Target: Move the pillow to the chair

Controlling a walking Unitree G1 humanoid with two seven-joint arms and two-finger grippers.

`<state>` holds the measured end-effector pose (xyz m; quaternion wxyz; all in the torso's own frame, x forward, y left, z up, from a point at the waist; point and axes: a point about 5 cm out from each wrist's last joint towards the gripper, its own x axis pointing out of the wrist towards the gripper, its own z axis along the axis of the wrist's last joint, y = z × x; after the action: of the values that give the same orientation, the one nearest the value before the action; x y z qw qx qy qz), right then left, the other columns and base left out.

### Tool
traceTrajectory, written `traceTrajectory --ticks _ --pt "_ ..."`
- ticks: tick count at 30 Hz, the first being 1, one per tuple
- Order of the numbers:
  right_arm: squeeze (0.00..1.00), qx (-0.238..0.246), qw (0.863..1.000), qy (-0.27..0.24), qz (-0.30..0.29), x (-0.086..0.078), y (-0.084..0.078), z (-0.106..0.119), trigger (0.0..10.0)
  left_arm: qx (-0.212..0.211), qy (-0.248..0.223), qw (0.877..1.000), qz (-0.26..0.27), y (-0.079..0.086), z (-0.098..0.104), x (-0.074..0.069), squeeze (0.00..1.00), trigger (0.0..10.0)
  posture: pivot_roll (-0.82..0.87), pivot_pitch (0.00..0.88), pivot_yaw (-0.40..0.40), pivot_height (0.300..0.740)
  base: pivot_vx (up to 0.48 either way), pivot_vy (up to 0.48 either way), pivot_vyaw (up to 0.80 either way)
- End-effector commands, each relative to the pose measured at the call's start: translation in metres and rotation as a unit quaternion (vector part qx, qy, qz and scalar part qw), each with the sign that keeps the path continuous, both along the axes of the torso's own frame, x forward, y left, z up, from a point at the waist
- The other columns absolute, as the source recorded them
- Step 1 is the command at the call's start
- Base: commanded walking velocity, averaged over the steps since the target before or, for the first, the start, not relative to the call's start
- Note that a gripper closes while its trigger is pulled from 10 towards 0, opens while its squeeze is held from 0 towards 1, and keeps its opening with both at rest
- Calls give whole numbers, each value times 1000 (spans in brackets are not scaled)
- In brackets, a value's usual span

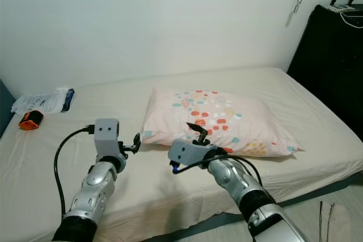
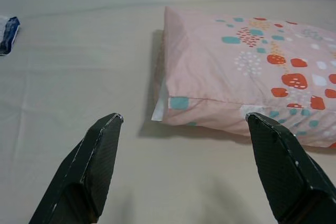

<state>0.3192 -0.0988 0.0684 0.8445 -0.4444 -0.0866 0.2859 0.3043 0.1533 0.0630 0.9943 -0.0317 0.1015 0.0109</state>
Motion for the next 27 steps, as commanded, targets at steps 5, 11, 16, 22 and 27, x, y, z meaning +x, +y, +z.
traceTrajectory --ticks 5,11,16,22,27 --pt "0 -18 996 -76 -51 1 -5 8 10000 5 0 1000 23 14 1 2 0 10000 -48 0 -41 740 0 0 0" --pt "0 -19 999 0 28 -8 6 -6 10000 12 2 1000 20 15 1 5 0 10000 -58 0 -38 740 0 0 0" --pt "0 17 997 76 18 -5 3 -12 10000 7 -5 1000 7 7 5 11 0 10000 -57 0 -38 740 0 0 0" --pt "0 13 998 65 18 -7 5 -12 10000 5 -11 1000 5 4 8 14 0 10000 -61 0 -41 740 0 0 0" --pt "0 12 997 69 30 -8 6 -12 10000 1 -16 1000 7 4 10 17 0 10000 -55 0 -49 740 0 0 0"
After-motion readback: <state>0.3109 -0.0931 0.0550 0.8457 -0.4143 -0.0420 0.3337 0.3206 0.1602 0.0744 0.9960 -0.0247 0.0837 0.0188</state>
